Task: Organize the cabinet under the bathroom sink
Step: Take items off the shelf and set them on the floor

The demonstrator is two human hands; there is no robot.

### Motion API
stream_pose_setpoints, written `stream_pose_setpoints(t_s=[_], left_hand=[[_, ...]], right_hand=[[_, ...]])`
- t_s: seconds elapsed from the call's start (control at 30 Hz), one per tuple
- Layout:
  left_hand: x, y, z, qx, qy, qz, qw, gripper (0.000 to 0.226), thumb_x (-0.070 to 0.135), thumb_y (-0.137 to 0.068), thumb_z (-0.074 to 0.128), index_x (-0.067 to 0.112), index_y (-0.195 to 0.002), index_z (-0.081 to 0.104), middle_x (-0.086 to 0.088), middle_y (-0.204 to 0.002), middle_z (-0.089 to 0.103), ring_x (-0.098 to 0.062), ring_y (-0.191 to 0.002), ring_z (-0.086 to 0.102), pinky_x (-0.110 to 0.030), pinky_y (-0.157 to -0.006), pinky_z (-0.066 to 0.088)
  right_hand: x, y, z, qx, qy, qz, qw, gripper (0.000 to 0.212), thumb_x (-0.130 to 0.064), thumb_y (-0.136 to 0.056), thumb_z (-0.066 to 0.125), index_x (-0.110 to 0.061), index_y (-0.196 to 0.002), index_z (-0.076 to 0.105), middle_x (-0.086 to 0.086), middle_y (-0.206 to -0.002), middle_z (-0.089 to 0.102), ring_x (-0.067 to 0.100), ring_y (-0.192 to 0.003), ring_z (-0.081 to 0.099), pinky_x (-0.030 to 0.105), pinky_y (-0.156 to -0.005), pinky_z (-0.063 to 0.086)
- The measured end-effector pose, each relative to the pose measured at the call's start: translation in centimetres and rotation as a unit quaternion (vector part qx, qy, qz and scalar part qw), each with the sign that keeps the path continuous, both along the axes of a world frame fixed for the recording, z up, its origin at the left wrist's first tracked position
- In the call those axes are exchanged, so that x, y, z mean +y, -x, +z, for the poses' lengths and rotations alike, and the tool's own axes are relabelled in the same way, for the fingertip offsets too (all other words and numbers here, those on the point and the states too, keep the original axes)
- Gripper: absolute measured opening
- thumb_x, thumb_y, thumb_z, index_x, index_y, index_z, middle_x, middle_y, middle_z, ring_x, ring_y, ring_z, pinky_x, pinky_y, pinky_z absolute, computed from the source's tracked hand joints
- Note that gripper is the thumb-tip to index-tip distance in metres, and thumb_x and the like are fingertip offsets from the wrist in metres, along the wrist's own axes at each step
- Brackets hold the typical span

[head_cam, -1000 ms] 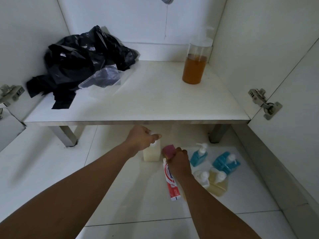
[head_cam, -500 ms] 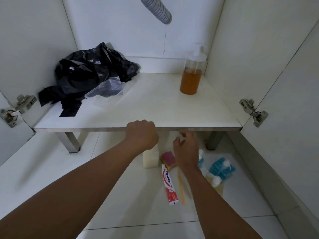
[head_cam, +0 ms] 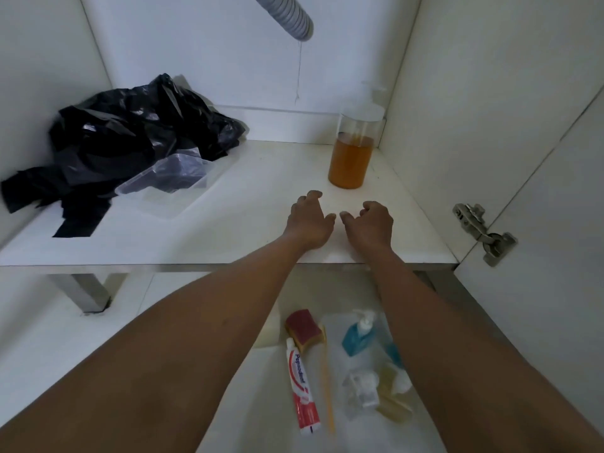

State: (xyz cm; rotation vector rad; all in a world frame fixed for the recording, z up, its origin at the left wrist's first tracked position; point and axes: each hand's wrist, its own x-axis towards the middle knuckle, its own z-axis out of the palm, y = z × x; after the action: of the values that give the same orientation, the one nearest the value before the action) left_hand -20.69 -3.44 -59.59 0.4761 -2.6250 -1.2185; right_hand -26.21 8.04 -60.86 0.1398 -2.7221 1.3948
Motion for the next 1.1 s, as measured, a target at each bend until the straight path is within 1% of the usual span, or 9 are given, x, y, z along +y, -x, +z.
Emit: stream_pose_setpoints(t_s=[0.1, 0.23, 0.33, 0.47, 0.57, 0.7, 0.87, 1.03, 1.1], left_hand=[[-1.1, 3.9, -0.4, 0.004, -0.002, -0.003, 1.000, 0.070, 0.025, -0.098, 0.063, 0.011, -0.155, 0.025, -0.012, -0.157, 0.037, -0.029, -0.144, 0.035, -0.041, -0.118, 0.033], [-2.3, 8.5, -1.2, 0.001, 0.064, -0.028, 0.998, 0.092, 0.028, -0.092, 0.071, 0.008, -0.159, 0.010, -0.012, -0.164, 0.024, -0.029, -0.150, 0.023, -0.040, -0.122, 0.025], [-2.7, 11.4, -1.5, -0.016, 0.079, -0.014, 0.997, 0.109, 0.040, -0.086, 0.077, 0.013, -0.160, 0.001, -0.014, -0.161, 0.028, -0.034, -0.148, 0.027, -0.046, -0.119, 0.029], [-3.0, 13.6, -2.4, -0.011, 0.080, -0.012, 0.997, 0.120, 0.054, -0.077, 0.076, 0.026, -0.160, -0.006, -0.006, -0.156, 0.039, -0.031, -0.143, 0.034, -0.048, -0.112, 0.029], [-3.1, 13.5, -2.6, 0.025, 0.068, -0.010, 0.997, 0.119, 0.052, -0.076, 0.077, 0.026, -0.160, -0.003, 0.000, -0.154, 0.043, -0.029, -0.139, 0.040, -0.048, -0.111, 0.033], [-3.6, 12.0, -1.9, 0.065, -0.025, 0.004, 0.998, 0.115, 0.046, -0.077, 0.082, 0.023, -0.160, 0.007, -0.006, -0.150, 0.042, -0.029, -0.132, 0.049, -0.050, -0.107, 0.046], [-3.6, 8.2, -2.2, 0.099, -0.081, 0.010, 0.992, 0.103, 0.039, -0.068, 0.089, 0.027, -0.152, 0.031, -0.008, -0.140, 0.047, -0.029, -0.120, 0.058, -0.049, -0.099, 0.053], [-2.9, 2.2, -1.6, 0.114, -0.137, -0.003, 0.984, 0.091, 0.028, -0.070, 0.091, 0.021, -0.143, 0.037, -0.006, -0.144, 0.050, -0.029, -0.118, 0.060, -0.047, -0.097, 0.055], [-2.8, -0.4, -1.1, 0.108, -0.137, -0.004, 0.985, 0.087, 0.027, -0.069, 0.092, 0.020, -0.138, 0.039, -0.004, -0.137, 0.056, -0.026, -0.111, 0.063, -0.039, -0.090, 0.058]], right_hand=[[-0.7, 4.2, 0.0, -0.007, 0.000, 0.000, 1.000, 0.073, -0.036, -0.087, 0.072, -0.003, -0.145, 0.043, 0.014, -0.144, 0.051, 0.029, -0.131, 0.051, 0.037, -0.110, 0.042], [-1.4, 9.1, 0.0, 0.021, 0.004, 0.004, 1.000, 0.078, -0.039, -0.085, 0.074, -0.004, -0.145, 0.041, 0.014, -0.144, 0.050, 0.028, -0.131, 0.050, 0.033, -0.106, 0.041], [-1.8, 11.5, 0.1, 0.025, 0.023, 0.019, 0.999, 0.091, -0.045, -0.082, 0.075, -0.013, -0.153, 0.029, 0.009, -0.153, 0.041, 0.026, -0.139, 0.040, 0.038, -0.113, 0.036], [-1.9, 12.4, -0.6, 0.105, 0.024, 0.064, 0.992, 0.072, -0.048, -0.081, 0.074, -0.021, -0.141, 0.044, 0.003, -0.136, 0.058, 0.023, -0.125, 0.055, 0.030, -0.098, 0.042], [-1.8, 12.0, -1.0, 0.128, 0.038, 0.056, 0.990, 0.075, -0.055, -0.081, 0.072, -0.022, -0.142, 0.045, 0.000, -0.136, 0.059, 0.019, -0.122, 0.057, 0.023, -0.092, 0.040], [-1.8, 10.4, -0.6, 0.125, 0.057, 0.068, 0.988, 0.078, -0.056, -0.079, 0.075, -0.020, -0.142, 0.047, -0.001, -0.134, 0.061, 0.015, -0.119, 0.058, 0.020, -0.089, 0.041], [-0.7, 7.7, -0.5, 0.119, 0.037, 0.114, 0.986, 0.078, -0.056, -0.079, 0.074, -0.017, -0.142, 0.048, 0.001, -0.134, 0.061, 0.016, -0.114, 0.062, 0.040, -0.094, 0.055], [1.0, 2.5, 0.4, 0.081, 0.036, 0.137, 0.987, 0.080, -0.056, -0.077, 0.076, -0.021, -0.142, 0.045, -0.001, -0.136, 0.059, 0.016, -0.109, 0.063, 0.033, -0.092, 0.053], [1.5, -0.4, 1.0, 0.077, 0.046, 0.137, 0.987, 0.083, -0.058, -0.070, 0.079, -0.021, -0.137, 0.049, -0.003, -0.130, 0.061, 0.012, -0.104, 0.061, 0.026, -0.086, 0.051]])
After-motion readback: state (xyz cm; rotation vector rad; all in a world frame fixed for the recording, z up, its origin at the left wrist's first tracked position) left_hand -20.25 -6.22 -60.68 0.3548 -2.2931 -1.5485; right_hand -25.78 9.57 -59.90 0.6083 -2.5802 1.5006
